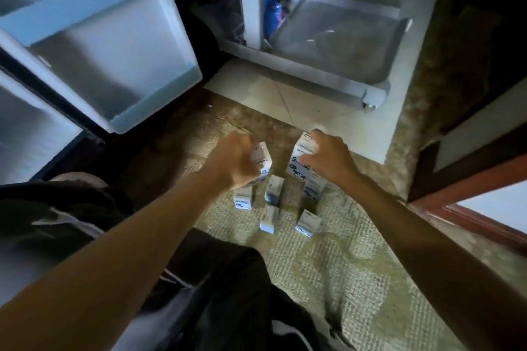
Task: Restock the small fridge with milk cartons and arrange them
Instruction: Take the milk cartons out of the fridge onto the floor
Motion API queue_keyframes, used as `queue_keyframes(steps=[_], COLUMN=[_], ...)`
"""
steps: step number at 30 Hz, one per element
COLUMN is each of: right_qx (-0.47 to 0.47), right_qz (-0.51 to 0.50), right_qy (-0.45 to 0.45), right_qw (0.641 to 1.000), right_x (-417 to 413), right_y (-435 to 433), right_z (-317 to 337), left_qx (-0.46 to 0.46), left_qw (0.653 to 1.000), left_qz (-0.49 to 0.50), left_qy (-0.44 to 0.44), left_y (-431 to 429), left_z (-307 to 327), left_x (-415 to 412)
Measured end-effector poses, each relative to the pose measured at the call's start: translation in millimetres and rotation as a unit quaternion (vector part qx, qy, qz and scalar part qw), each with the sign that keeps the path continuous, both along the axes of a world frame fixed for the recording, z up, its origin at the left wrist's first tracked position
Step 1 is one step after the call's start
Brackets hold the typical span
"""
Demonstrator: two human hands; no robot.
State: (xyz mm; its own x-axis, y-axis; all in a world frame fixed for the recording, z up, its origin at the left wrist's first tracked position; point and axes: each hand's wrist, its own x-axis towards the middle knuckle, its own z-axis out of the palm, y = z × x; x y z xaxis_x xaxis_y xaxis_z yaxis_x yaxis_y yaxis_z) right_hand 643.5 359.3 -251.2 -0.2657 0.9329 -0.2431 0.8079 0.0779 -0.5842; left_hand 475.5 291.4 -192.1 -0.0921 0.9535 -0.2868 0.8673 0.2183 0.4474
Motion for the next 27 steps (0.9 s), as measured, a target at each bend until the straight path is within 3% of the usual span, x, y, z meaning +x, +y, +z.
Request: queue_keyframes(steps=[8, 16, 22, 25, 27], right_qx=[-0.076, -0.183, -0.211, -0.243, -0.234], right_qz=[-0.136, -0.154, -0.099, -0.003, 0.031], right_qy=[-0.054, -0.085, -0.127, -0.176, -0.147], right_qw=[0.986, 0.967, 0.964, 0.954, 0.961], right_x=[95, 107, 91, 89, 86], right_y=[-33, -93, -117, -96, -76], right_z=[-85, -162, -178, -162, -138], left_qx=[-0.09, -0.133, -0.12, -0.122, -0.113], left_qw=[0.994, 0.987, 0.988, 0.99, 0.992], left_qz=[-0.055, -0.076, -0.083, -0.067, -0.053], left_qy=[0.015, 0.045, 0.047, 0.018, 0.001], left_y=[-7, -26, -33, -32, -31], left_z=[-45, -76, -82, -85, -84], left_x=[69, 89, 82, 79, 78])
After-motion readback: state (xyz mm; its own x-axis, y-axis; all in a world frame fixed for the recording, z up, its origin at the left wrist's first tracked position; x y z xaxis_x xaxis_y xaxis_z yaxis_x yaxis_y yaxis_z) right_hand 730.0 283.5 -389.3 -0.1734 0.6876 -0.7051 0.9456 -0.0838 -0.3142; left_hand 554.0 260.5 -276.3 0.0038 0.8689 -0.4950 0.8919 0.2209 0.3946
